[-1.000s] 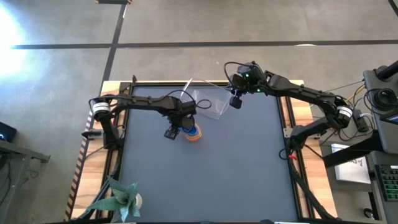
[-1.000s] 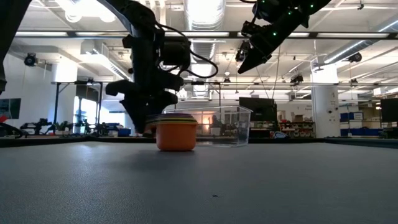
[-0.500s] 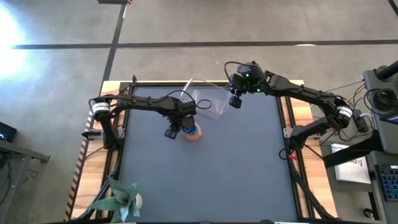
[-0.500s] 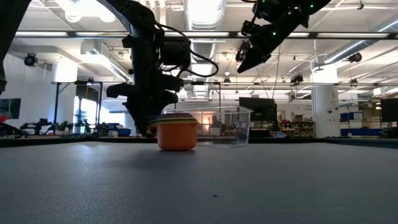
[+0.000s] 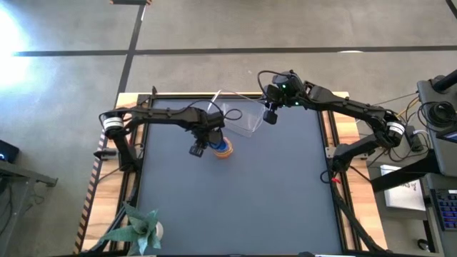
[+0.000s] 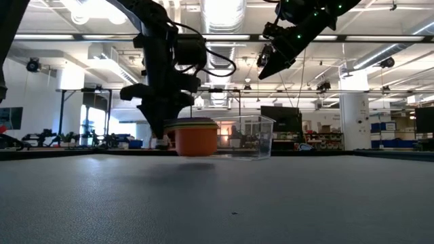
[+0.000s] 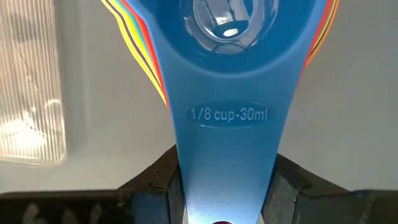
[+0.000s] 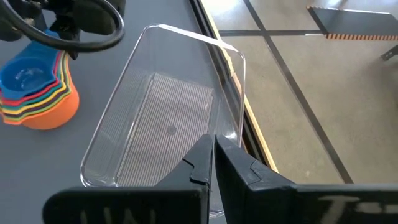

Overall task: Nest measuring cups in basket
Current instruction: Put the stacked measuring cups into the transparent bin

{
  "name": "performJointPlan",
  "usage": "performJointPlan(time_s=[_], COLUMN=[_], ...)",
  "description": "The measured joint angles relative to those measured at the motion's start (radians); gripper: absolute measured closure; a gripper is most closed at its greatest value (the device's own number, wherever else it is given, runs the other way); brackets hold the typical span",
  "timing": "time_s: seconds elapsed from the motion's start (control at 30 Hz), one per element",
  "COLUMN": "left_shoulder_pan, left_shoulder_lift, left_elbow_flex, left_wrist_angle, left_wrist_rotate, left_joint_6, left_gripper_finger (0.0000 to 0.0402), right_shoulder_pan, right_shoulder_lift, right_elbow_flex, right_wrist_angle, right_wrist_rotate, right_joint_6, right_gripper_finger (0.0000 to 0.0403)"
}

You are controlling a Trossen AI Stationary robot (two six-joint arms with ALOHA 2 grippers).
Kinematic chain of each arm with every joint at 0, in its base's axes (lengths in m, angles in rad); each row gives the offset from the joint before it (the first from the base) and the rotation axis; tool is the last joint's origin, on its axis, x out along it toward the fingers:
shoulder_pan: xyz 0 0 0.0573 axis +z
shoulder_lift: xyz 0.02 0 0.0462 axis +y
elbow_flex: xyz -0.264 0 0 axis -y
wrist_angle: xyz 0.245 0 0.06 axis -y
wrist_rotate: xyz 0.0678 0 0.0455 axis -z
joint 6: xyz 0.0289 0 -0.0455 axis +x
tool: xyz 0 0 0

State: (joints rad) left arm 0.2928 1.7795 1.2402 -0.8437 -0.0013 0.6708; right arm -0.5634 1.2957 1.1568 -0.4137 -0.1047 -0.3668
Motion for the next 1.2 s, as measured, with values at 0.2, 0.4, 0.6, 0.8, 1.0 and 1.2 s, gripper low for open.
performJointPlan(time_s=[0.2,0.4,0.6,0.8,1.0,1.2], left_shoulder_pan=[0.023,0.101,0.186,0.242,0.262,0.269], left_shoulder_lift=[-0.083,-0.157,-0.106,0.060,0.239,0.351], left_elbow_flex=[0.021,0.099,0.274,0.456,0.601,0.707], left_wrist_angle=[-0.016,-0.022,-0.057,-0.088,-0.137,-0.148], left_wrist_rotate=[0.001,0.002,0.007,0.054,0.093,0.100], left_joint_6=[0.016,0.085,0.182,0.254,0.269,0.302], left_gripper_finger=[0.0276,0.0276,0.0276,0.0276,0.0276,0.0276], right_shoulder_pan=[0.000,0.000,0.000,0.000,0.000,0.000], right_shoulder_lift=[0.000,0.000,0.000,-0.003,-0.031,-0.048], right_elbow_flex=[0.000,0.000,0.000,0.005,0.017,0.017], right_wrist_angle=[0.000,0.000,0.001,-0.001,-0.001,-0.023], right_wrist_rotate=[0.000,0.000,0.000,0.021,0.038,0.038], right_joint_6=[0.000,0.001,0.011,0.017,0.025,0.016], right_gripper_finger=[0.0394,0.0394,0.0394,0.0394,0.0394,0.0394])
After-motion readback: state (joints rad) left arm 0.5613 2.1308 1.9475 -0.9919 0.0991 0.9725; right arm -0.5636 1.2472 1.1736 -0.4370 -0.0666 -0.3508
